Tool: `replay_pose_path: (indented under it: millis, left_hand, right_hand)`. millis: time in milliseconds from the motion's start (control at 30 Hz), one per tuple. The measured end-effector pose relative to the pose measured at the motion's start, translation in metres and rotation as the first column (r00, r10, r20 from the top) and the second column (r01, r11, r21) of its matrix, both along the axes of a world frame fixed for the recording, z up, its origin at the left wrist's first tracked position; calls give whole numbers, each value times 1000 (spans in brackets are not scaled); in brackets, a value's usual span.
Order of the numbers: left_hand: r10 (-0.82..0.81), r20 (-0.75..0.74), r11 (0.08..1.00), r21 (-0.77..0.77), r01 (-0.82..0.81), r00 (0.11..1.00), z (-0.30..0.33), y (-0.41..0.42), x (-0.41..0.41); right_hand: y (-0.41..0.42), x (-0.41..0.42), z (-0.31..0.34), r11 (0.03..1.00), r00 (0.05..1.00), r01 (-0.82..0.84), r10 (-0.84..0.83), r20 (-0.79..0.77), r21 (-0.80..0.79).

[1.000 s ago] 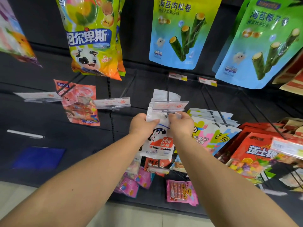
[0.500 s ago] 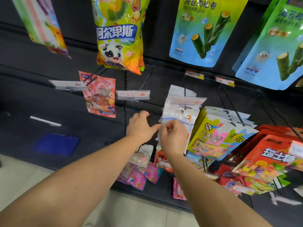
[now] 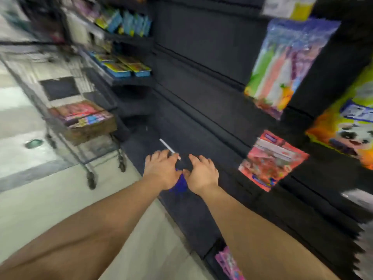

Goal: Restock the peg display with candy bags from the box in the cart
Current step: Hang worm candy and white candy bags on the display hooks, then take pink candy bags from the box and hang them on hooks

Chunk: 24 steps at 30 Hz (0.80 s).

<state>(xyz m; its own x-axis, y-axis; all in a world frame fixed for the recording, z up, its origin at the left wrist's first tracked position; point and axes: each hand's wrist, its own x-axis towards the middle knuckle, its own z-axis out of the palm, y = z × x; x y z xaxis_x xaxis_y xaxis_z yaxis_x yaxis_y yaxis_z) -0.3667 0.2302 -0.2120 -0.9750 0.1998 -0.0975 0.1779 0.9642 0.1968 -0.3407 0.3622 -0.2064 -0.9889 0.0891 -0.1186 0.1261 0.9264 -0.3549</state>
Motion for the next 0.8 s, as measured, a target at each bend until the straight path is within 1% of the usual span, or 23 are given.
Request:
replay_pose_path:
  millis: [67, 200, 333, 467, 567, 800]
  left_hand:
    - [113, 2, 994, 7, -113, 994, 7, -77, -22]
    - [285, -32, 959, -4, -285, 958, 22, -218, -53]
    - [431, -72, 902, -2, -432, 900, 29, -321, -71]
    - [508, -102, 861, 18, -509, 855, 27, -384, -92]
    - [547, -83, 837, 47, -545, 833, 18, -420, -116]
    - [593, -37, 805, 20, -593, 804, -7, -484, -202]
  right_hand:
    - [-75, -36, 3, 995, 995, -96, 96, -21, -6]
    - [-213, -90, 13, 966, 966, -252, 247, -77, -55]
    - [-314, -125, 23, 925, 926, -372, 364, -97, -73]
    - [-376, -162, 22, 902, 904, -422, 412, -115, -88]
    - [-408, -194, 13, 885, 888, -457, 447, -108, -94]
    - [-461, -304, -17, 874, 883, -468, 468, -29, -134]
